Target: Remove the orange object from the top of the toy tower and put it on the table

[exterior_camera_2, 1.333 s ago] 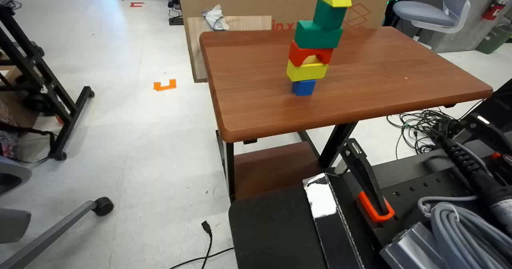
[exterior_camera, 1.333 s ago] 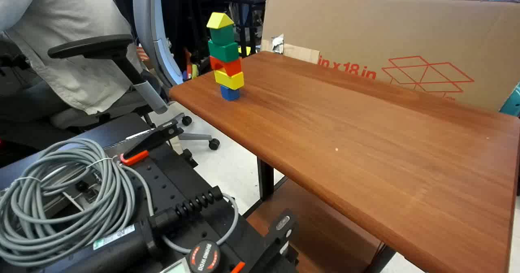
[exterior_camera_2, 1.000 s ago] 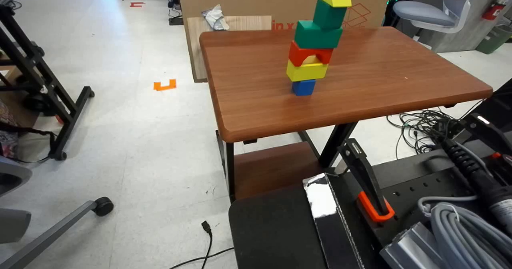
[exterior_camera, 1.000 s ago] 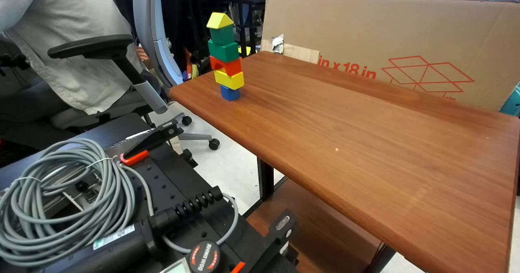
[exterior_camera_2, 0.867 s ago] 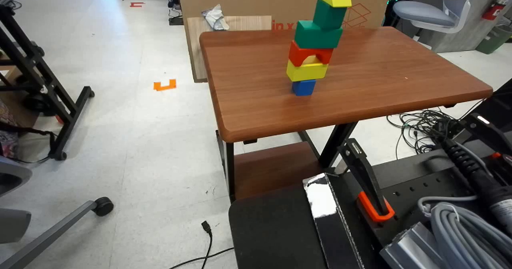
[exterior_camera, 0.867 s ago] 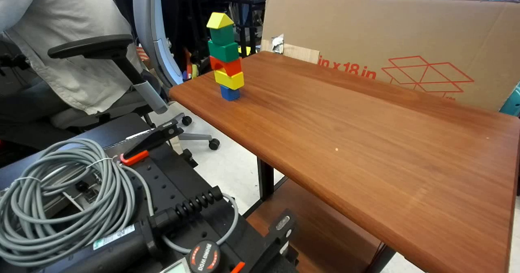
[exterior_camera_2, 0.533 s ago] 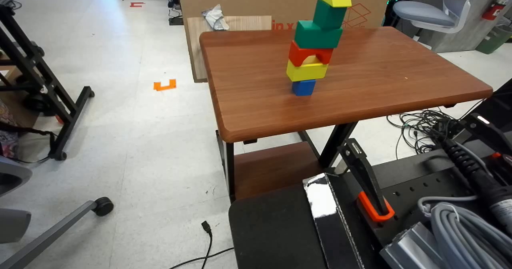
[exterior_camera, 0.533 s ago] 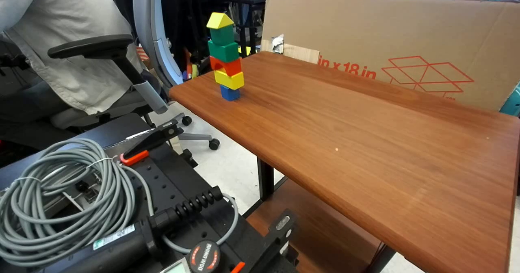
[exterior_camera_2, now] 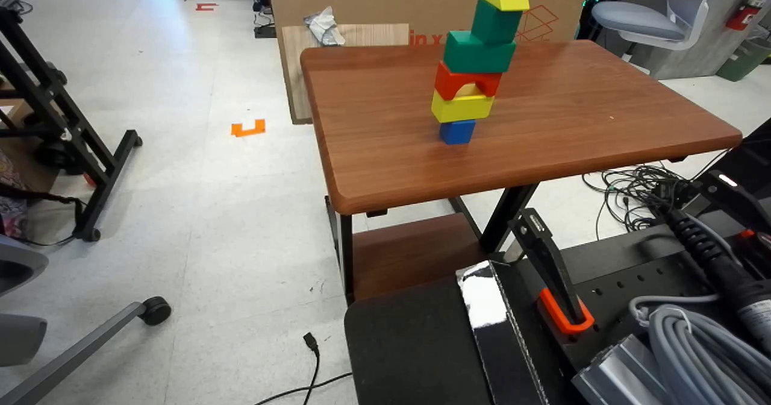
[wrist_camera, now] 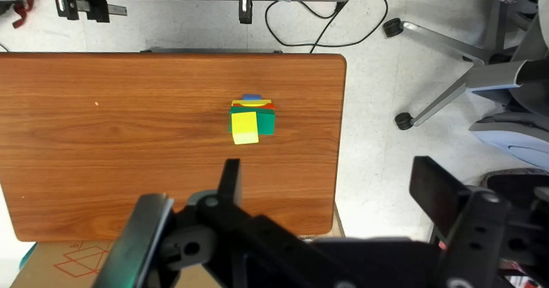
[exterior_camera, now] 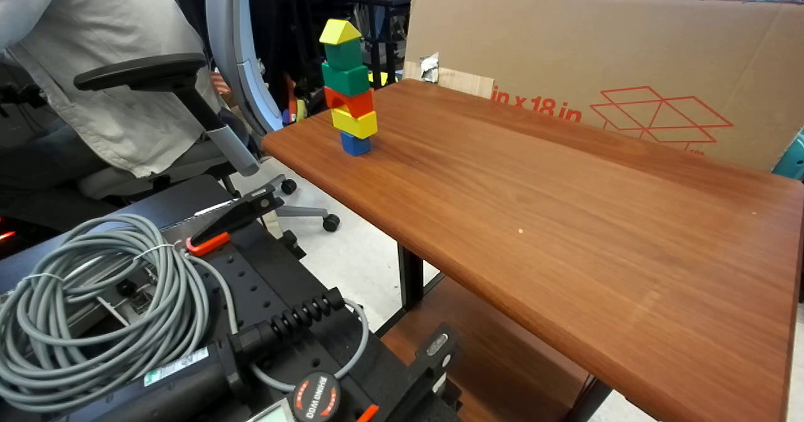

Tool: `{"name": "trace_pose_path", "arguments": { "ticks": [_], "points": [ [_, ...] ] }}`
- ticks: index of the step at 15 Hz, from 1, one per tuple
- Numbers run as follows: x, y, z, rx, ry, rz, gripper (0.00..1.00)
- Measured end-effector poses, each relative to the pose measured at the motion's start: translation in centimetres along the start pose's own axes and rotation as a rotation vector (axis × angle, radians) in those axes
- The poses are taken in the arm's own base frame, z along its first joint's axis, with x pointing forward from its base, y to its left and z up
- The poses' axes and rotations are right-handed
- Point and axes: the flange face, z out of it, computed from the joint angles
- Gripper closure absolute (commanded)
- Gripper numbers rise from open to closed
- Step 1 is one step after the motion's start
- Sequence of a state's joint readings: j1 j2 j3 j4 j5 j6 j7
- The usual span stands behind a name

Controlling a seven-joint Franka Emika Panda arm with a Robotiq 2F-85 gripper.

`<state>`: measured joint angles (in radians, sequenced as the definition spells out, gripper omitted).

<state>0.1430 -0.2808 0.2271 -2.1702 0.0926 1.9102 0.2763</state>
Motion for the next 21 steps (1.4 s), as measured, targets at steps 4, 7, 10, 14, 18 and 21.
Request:
{"name": "trace_pose_path", "arguments": {
  "ticks": [4,7,10,14,18,21],
  "points": [
    [1.9,0.7,4.2,-0.048,-0.045,0.043,0.00],
    [2.7,1.2,6.8,-0.086,-0.083,0.070,0.00],
    [3.0,1.4,8.7,-0.109,-0.106,0.089,0.00],
    [2.8,2.0,10.7,-0.121,-0.104,0.110,0.00],
    [2.5,3.1,12.9,-0.101,-0.063,0.120,0.00],
    [2.4,4.1,14.4,-0.081,-0.022,0.086,0.00]
  ]
}}
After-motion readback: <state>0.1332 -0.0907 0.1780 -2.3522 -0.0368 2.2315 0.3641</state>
